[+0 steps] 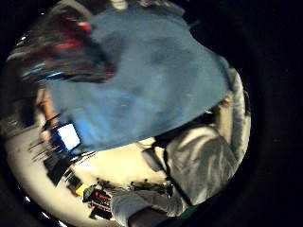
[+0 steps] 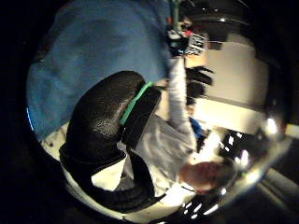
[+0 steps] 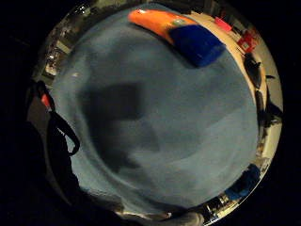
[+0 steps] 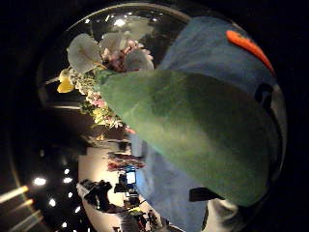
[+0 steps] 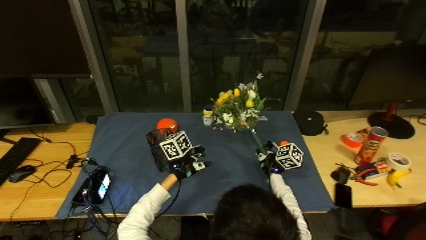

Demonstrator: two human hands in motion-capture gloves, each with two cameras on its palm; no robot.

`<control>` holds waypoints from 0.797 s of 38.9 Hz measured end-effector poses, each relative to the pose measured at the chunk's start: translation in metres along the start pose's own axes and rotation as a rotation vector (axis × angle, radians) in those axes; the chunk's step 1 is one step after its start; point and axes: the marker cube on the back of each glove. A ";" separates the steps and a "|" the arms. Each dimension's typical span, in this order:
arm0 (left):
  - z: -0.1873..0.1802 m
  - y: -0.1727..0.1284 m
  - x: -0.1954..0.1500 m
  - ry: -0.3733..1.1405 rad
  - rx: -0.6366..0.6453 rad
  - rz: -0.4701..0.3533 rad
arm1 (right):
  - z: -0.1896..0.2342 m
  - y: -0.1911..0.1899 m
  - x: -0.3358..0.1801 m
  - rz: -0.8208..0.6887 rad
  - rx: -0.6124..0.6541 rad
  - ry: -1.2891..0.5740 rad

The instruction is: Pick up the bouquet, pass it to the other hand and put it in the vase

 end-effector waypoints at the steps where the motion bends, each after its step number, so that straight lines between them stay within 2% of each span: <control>1: 0.002 -0.005 0.000 0.057 0.004 0.019 | -0.003 0.005 -0.006 0.023 -0.011 -0.029; 3: 0.005 -0.014 0.001 0.143 0.039 0.047 | -0.009 0.016 -0.020 0.079 -0.042 -0.093; 6: 0.003 -0.026 0.004 0.223 0.135 0.067 | -0.020 0.022 -0.048 0.075 -0.023 -0.259; 11: -0.008 -0.042 0.006 0.301 0.272 0.085 | -0.038 0.020 -0.089 0.060 0.019 -0.570; 14: -0.014 -0.048 0.005 0.326 0.317 0.086 | -0.046 0.018 -0.105 0.049 0.065 -0.676; 18: -0.025 -0.054 0.007 0.358 0.369 0.074 | -0.052 0.018 -0.120 0.058 0.112 -0.733; 23: -0.037 -0.068 0.016 0.388 0.426 0.083 | -0.050 0.021 -0.135 0.056 0.145 -0.717; 27: -0.042 -0.079 0.033 0.411 0.452 0.105 | -0.041 0.028 -0.151 0.010 0.166 -0.701; 31: -0.039 -0.084 0.057 0.421 0.450 0.127 | -0.023 0.043 -0.169 -0.057 0.123 -0.724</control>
